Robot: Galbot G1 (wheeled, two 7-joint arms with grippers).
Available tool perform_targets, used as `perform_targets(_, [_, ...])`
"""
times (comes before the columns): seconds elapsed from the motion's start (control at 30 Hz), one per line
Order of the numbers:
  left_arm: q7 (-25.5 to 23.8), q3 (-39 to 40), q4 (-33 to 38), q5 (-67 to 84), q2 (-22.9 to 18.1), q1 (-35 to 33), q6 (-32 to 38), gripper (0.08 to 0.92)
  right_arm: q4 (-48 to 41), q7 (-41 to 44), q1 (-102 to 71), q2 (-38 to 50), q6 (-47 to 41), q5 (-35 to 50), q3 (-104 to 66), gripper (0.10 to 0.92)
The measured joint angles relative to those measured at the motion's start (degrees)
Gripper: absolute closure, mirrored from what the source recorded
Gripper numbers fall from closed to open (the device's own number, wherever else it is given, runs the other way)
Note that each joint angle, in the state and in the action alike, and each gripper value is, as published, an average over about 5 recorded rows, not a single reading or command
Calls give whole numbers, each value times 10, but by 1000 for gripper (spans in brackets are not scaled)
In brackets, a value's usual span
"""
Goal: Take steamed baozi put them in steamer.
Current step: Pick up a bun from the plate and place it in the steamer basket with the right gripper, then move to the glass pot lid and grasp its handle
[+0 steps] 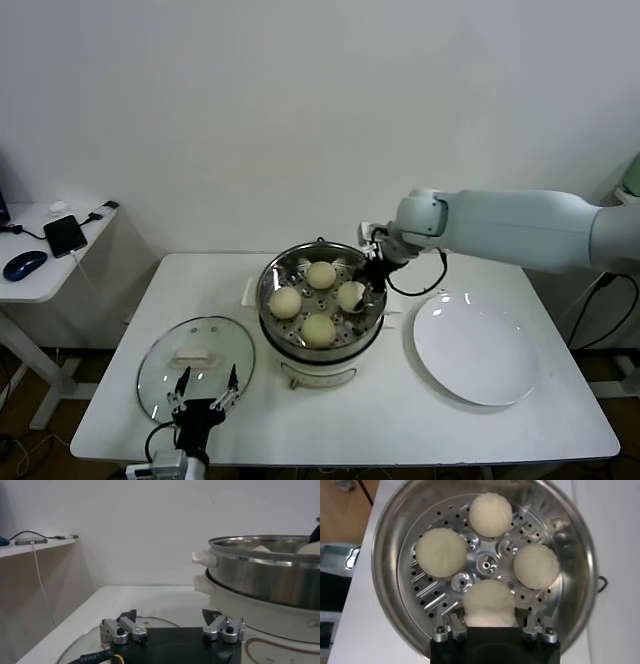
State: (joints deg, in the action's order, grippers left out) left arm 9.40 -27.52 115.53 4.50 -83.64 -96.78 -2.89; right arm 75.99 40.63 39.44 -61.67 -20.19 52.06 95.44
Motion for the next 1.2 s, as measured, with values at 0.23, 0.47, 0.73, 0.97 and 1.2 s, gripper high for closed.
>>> perform_targets(0.23, [0,0,4,1,3,-4,0,177,-11,-1,-11,-11,1,-6,-6,252])
perform_targets(0.47, [-2,-1,13,1,5,-10,0,177,-21,36,16,-4,27,13,-2,203])
perform_targets(0.73, [0,3,23,5,5,-12,9,177,-38,1,12,44,65,43,-77,202])
perform_targets(0.97, [-3,2,29,6,9,-8,21,177,-30,-146,-84,112,81,10,-266,203])
perform_targets(1.2, [-10,-8,33,5,22,0,24,177,26,-255,-268,208,99,-35,-493,203])
